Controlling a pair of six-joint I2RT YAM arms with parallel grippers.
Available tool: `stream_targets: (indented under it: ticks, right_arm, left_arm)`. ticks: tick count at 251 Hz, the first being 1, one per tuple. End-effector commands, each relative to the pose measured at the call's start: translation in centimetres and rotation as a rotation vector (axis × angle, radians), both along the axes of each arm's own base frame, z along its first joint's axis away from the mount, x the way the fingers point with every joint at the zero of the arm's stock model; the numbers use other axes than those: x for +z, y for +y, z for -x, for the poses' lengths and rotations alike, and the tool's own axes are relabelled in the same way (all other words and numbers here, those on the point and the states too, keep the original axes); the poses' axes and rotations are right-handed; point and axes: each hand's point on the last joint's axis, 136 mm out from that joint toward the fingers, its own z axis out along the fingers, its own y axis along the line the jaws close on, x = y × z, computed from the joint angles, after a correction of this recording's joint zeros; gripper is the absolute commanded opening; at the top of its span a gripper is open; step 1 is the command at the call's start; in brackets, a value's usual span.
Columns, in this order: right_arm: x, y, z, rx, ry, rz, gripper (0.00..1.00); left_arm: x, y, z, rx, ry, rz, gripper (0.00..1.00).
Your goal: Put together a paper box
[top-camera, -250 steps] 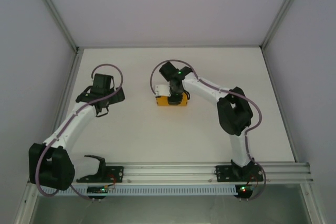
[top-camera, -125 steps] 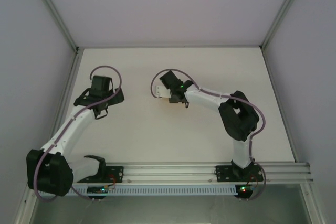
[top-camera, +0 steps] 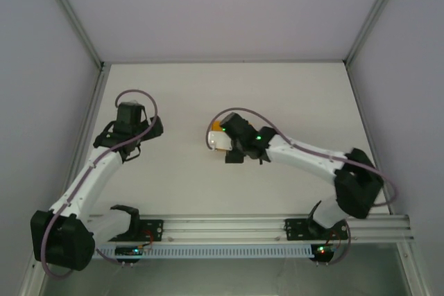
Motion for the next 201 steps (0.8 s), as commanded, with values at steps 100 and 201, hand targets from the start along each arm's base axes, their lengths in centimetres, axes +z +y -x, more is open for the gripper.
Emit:
stream_targets:
  ticks: [100,201]
  right_arm:
    - [0.9,-24.3,-8.2,-1.114,-0.115,-0.815,0.99]
    - [-4.7,-27.0,-10.4,-1.037,-0.164,-0.975,0.99]
  left_arm:
    - [-0.9,4.9,-2.7,0.028,-0.435,-0.353,1.00]
    - [-3.8,5.4,-4.2,-0.079,-0.564,-0.264,1.00]
